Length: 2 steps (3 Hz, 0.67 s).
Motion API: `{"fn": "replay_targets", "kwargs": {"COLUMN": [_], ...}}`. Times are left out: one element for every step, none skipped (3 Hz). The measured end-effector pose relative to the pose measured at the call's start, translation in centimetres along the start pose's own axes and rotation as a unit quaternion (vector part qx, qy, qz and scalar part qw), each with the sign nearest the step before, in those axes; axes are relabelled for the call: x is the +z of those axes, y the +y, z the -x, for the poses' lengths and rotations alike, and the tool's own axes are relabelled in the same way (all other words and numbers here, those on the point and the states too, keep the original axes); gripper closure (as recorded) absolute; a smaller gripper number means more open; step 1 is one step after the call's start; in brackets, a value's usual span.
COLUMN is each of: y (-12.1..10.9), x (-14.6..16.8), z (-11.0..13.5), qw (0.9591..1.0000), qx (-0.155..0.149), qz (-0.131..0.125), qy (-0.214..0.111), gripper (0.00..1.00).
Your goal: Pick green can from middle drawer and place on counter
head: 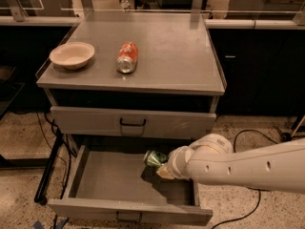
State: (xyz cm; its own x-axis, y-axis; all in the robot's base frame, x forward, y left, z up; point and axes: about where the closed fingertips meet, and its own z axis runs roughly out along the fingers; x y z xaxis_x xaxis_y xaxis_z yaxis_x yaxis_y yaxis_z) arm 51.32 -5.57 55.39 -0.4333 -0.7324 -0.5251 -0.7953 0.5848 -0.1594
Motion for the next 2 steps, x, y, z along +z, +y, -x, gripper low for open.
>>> {"fn": "replay_targets", "kwargs": {"y": [-0.5,-1.2], "x": [-1.4,-2.4], "z": [1.1,2.3], "qw": [0.9999,0.9994], "qx": [-0.003,0.000], "qz": [-0.013,-0.023], "qy": [-0.009,-0.028], "gripper": [1.00,1.00]}}
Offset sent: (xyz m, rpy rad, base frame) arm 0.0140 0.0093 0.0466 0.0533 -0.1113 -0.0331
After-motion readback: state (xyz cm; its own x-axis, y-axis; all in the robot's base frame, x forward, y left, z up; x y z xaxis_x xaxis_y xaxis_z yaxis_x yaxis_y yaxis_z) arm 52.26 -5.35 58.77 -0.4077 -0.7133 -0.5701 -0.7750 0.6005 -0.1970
